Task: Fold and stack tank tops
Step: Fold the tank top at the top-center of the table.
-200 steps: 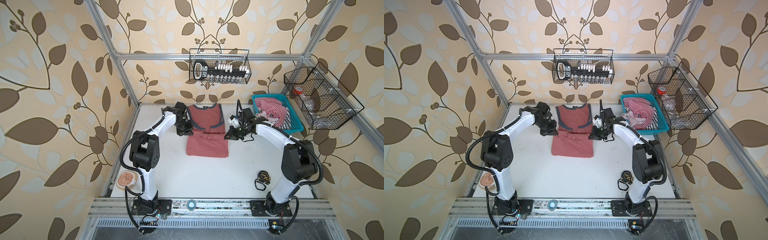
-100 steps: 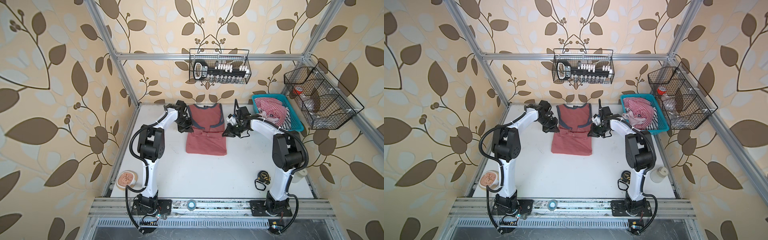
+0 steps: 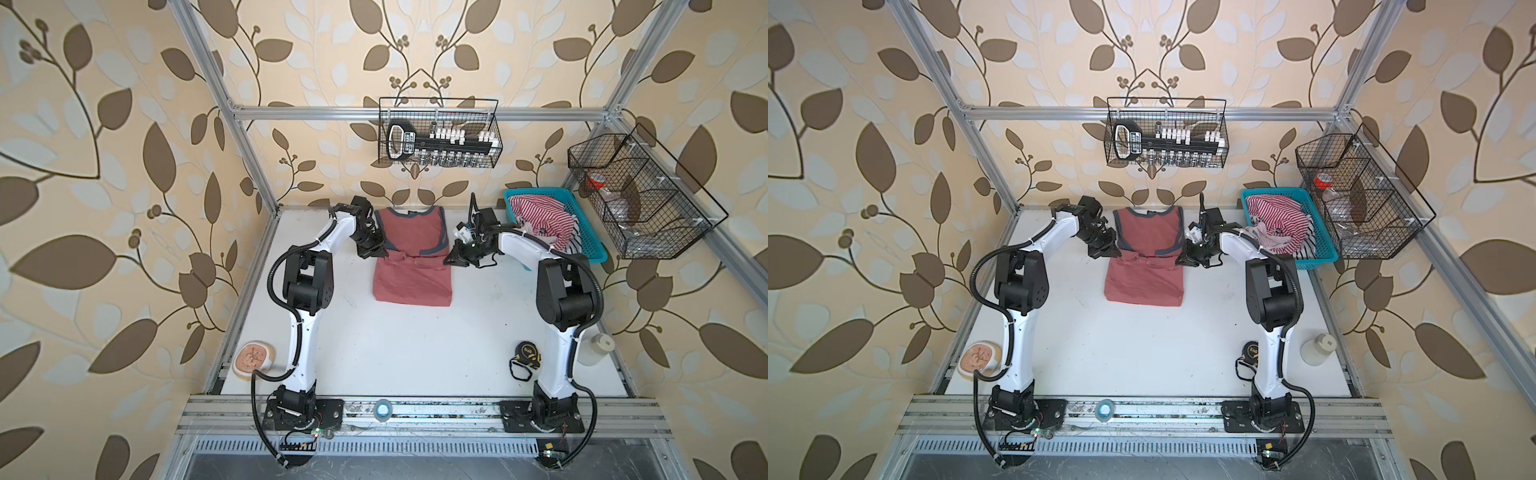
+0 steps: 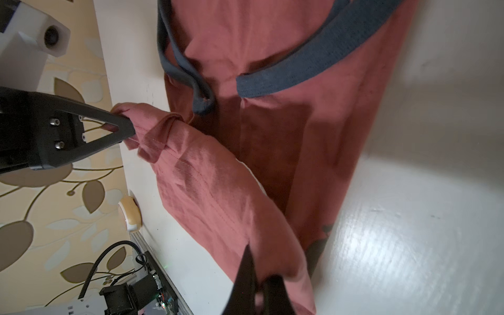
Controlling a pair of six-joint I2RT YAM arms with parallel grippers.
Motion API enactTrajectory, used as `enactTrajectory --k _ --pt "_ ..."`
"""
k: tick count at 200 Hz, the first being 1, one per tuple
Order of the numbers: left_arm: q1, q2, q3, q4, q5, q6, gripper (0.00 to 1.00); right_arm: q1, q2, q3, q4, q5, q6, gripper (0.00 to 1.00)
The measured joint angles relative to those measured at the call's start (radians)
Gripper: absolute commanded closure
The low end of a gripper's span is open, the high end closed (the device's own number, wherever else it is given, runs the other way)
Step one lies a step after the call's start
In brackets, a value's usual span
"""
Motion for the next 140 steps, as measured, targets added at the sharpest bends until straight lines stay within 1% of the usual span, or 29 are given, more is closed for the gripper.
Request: enactTrajectory --k 3,9,16,24,43,56,77,93,140 --pt "0.001 0.009 0.005 0.000 0.002 0.000 0.90 0.000 0.006 0.002 0.001 0.000 0.002 1.00" --pt "0.002 0.021 0.013 0.002 0.003 -0.003 0.88 -0.001 0.018 0.008 0.001 -0.001 0.003 0.96" --pt "0.003 0.037 0.023 0.007 0.008 -0.004 0.85 -0.003 0.032 0.016 0.003 -0.002 0.006 0.96" --pt "0.007 0.051 0.035 0.010 0.014 -0.005 0.79 -0.005 0.044 0.021 0.006 -0.003 0.010 0.95" --pt "0.012 0.073 0.058 0.026 0.025 -0.021 0.70 -0.014 0.055 0.022 0.018 -0.006 0.024 0.88" --pt "0.016 0.075 0.067 0.041 0.029 -0.035 0.68 -0.022 0.055 0.023 0.032 -0.008 0.037 0.84" --pt "0.027 0.075 0.084 0.080 0.044 -0.063 0.62 -0.034 0.055 0.023 0.068 -0.014 0.062 0.76" --pt "0.035 0.075 0.093 0.117 0.054 -0.092 0.58 -0.044 0.055 0.023 0.097 -0.020 0.079 0.74" --pt "0.075 0.075 0.103 0.193 0.071 -0.163 0.57 -0.074 0.053 0.023 0.165 -0.037 0.123 0.69"
